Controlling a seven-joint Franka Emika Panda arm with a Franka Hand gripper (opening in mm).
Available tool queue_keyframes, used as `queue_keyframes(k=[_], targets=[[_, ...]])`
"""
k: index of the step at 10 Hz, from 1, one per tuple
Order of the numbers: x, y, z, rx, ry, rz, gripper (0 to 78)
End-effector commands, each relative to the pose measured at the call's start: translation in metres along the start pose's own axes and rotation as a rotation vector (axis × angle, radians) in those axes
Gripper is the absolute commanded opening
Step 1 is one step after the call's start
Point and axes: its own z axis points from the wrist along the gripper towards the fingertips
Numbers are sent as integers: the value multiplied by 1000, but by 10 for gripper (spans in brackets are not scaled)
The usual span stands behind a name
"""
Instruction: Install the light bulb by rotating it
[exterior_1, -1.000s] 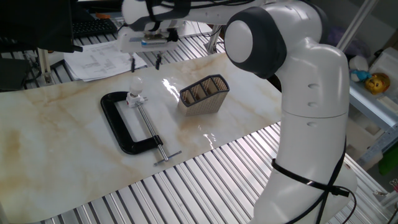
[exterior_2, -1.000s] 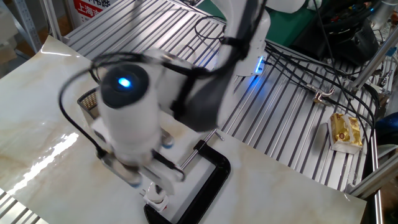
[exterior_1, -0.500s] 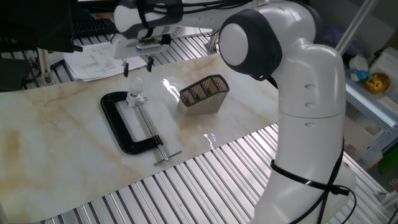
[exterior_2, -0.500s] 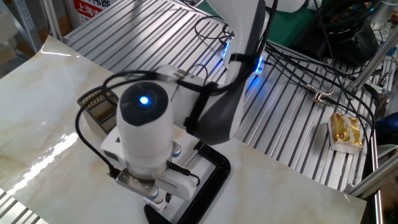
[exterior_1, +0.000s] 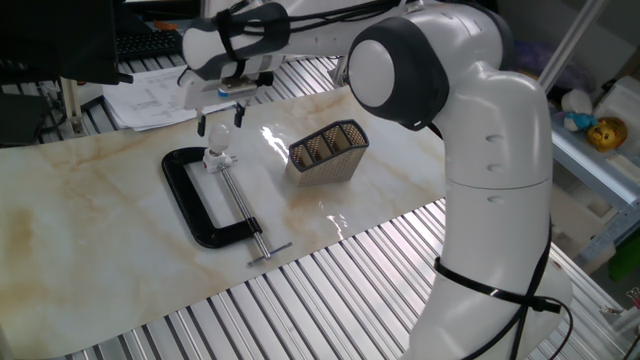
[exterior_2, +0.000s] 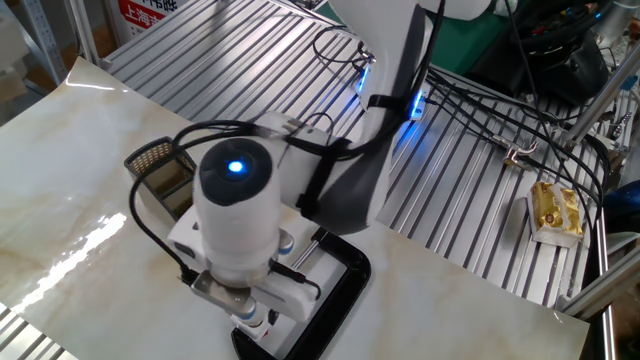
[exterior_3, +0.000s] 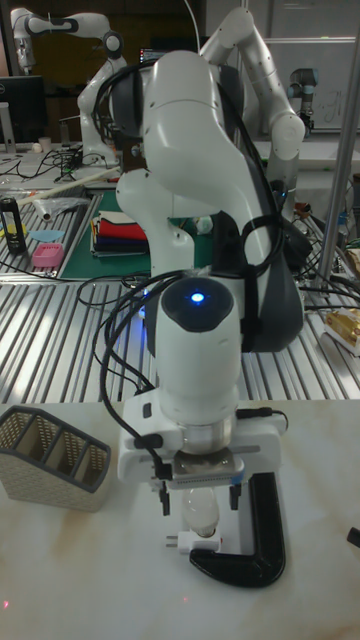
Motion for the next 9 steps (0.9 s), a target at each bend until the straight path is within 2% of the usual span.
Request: queue_keyframes(k=[1,3,5,7,9], targets=[[1,-6,2,-123,18,39,774],[3,-5,3,-121,24,46,774],[7,-5,5,-116,16,41,774],[9,-8,7,-82,7,24,774],[9,-11,8,-80,8,23,774]])
